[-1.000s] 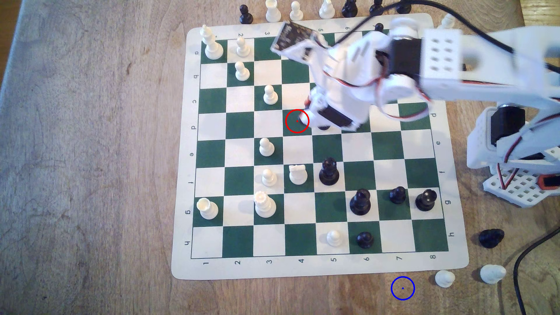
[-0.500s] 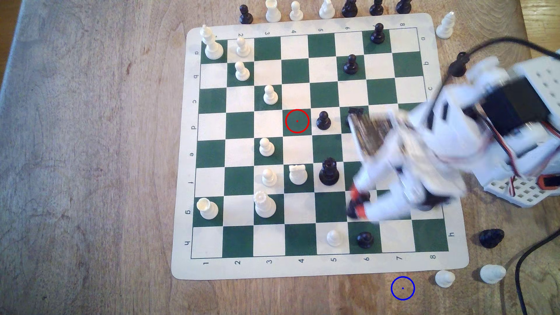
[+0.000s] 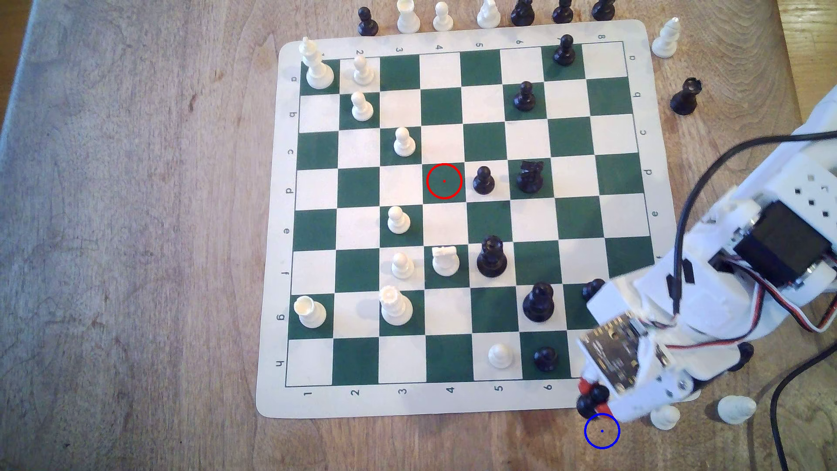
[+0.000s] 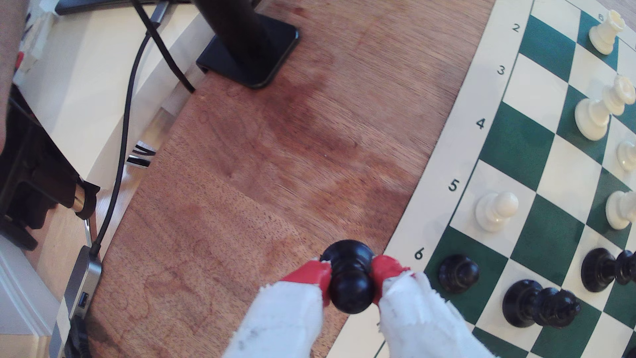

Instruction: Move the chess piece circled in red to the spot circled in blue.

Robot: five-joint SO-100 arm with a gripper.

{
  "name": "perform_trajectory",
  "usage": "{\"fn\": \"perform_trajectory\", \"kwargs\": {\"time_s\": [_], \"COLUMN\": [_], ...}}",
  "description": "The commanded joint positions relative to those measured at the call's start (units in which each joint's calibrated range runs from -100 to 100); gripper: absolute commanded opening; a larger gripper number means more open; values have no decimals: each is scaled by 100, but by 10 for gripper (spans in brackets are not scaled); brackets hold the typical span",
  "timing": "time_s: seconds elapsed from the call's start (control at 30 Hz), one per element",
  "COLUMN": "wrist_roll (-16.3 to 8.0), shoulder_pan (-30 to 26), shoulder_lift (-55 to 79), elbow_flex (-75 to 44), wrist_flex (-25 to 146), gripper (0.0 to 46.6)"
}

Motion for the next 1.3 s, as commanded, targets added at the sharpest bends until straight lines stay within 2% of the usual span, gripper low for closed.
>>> {"fn": "perform_trajectory", "kwargs": {"time_s": [0.0,0.17,0.47,1.07,1.27], "wrist_roll": [78,176,396,557,576], "shoulder_pan": [-312,-602,-484,-328,-367], "shoulder_lift": [109,618,1535,2545,2664], "elbow_flex": [50,176,358,113,68], "wrist_flex": [-299,-487,-938,-1560,-1560], "gripper": [5,5,7,14,100]}}
